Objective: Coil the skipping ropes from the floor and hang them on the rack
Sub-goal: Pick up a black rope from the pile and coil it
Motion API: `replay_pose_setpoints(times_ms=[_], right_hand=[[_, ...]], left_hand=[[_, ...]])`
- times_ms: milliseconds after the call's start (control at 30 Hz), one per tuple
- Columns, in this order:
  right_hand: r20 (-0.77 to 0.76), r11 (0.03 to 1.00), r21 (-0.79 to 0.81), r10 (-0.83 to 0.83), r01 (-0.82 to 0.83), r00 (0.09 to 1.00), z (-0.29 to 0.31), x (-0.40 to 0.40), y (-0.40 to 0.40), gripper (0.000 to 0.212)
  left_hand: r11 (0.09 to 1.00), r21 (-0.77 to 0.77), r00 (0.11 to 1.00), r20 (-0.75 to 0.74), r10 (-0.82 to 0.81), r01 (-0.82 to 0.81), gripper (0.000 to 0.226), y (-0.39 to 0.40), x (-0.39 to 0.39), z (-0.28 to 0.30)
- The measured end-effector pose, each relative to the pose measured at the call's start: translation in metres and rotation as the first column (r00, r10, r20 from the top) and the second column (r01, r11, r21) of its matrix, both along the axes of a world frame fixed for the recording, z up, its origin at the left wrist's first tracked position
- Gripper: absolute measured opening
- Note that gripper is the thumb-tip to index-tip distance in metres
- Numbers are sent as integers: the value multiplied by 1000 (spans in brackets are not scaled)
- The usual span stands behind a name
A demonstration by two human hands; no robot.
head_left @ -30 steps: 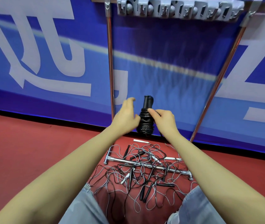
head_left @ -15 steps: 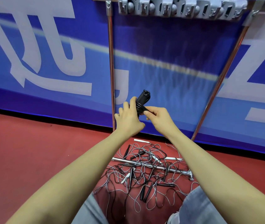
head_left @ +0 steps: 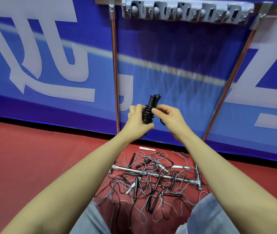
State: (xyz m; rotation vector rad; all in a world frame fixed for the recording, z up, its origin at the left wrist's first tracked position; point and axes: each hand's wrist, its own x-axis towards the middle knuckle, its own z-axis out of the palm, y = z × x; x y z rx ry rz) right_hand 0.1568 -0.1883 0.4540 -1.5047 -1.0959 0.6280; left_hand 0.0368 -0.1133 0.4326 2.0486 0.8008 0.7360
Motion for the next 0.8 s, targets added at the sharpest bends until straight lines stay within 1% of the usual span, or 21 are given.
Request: replay_pose_setpoints(times_ms=[67, 100, 167, 233, 300, 400, 433, 500, 567, 633, 733, 800], right_hand=[[-61, 995, 48, -88, 91, 994, -1, -1, 3, 15], [-83, 989, 62, -127, 132, 988, -2, -1, 4, 11], [-106, 977, 82, -186, 195, 977, -1, -1, 5, 4], [-101, 971, 103, -207, 217, 973, 0, -2, 7, 9], [-88, 971, 115, -199, 209, 976, 2, -5, 7, 10], [-79, 977, 122, -168, 177, 983, 3, -5, 5, 7], [-66, 982, 115, -143, 149, 988, 2, -4, 3, 6], [-27, 991, 97, -86, 88, 996, 0, -2, -1, 11], [9, 994, 85, -69, 68, 998, -2, 1, -4, 15], [17, 993, 82, -87, 86, 996, -1, 5, -5, 13], [-34, 986, 102, -128, 131, 991, -2, 8, -6, 22], [-81, 986, 86, -135, 142, 988, -3, 8, -3, 25]], left_hand=[[1000, 5, 1000, 24, 5, -5, 52, -2, 0, 2], [999, 32, 999, 34, 11, -12, 61, -3, 1, 1], [992, 126, 1000, 0, 11, -11, 73, -8, 4, -3], [981, 190, 999, -34, 35, -28, 77, -15, 9, -6], [962, 248, 990, -59, 131, -113, 77, -20, 15, -3], [909, 366, 946, -170, 274, -198, 78, -17, 17, 5], [900, 380, 933, -196, 303, -213, 73, -14, 16, 7], [883, 399, 922, -185, 340, -245, 55, -8, 15, 11], [890, 367, 928, -145, 343, -272, 47, -5, 12, 13], [928, 261, 948, -105, 302, -266, 48, -1, 8, 13], [982, 83, 986, 11, 168, -169, 49, -1, 7, 10], [995, -22, 993, 70, 96, -95, 47, -5, 8, 8]])
